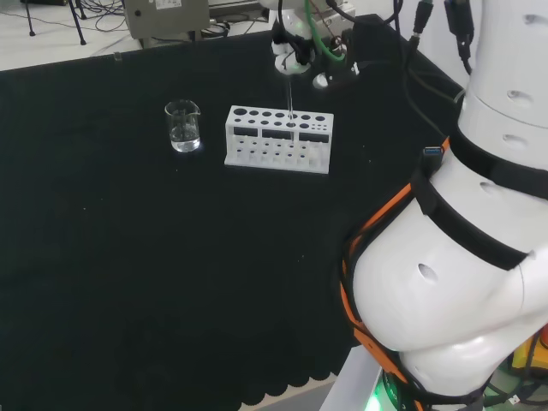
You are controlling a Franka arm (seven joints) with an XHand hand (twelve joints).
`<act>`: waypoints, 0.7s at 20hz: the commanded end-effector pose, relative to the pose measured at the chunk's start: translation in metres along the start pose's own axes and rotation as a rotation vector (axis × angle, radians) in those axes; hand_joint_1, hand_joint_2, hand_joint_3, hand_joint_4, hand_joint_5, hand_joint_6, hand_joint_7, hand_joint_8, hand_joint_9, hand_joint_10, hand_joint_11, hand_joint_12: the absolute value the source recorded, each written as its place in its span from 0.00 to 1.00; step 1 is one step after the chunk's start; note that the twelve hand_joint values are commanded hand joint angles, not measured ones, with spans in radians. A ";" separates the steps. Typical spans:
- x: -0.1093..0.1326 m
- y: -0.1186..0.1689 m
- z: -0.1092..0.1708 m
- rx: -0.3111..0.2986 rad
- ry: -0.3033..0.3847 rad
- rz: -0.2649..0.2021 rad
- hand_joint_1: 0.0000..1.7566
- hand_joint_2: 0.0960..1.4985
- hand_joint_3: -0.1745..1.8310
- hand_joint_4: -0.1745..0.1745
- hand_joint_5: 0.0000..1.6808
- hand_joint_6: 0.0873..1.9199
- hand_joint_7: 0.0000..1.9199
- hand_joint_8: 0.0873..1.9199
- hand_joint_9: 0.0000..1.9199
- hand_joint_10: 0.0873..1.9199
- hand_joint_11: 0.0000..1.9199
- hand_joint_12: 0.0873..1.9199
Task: Take the glass rod from the white test tube rack.
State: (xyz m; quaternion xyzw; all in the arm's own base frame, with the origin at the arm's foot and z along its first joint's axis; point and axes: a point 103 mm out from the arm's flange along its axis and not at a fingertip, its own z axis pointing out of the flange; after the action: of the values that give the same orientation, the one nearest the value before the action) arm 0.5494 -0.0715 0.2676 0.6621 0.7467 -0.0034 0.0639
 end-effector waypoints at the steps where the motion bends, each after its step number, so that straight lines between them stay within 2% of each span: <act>1: 0.000 -0.003 -0.042 -0.124 0.076 0.080 0.74 0.44 0.45 0.00 0.61 0.42 0.61 0.59 0.84 0.41 0.66 0.49; 5: 0.002 -0.008 -0.065 -0.157 0.123 0.125 0.74 0.43 0.45 0.00 0.62 0.40 0.61 0.58 0.85 0.39 0.65 0.48; 8: 0.005 -0.013 -0.081 -0.159 0.148 0.159 0.74 0.44 0.44 0.00 0.63 0.39 0.61 0.57 0.85 0.37 0.65 0.47; 14: 0.017 -0.021 -0.102 -0.163 0.158 0.178 0.74 0.44 0.44 0.00 0.63 0.38 0.62 0.56 0.85 0.36 0.65 0.47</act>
State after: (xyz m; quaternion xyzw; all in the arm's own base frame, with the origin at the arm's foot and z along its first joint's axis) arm 0.5305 -0.0602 0.3534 0.7055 0.6969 0.1073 0.0712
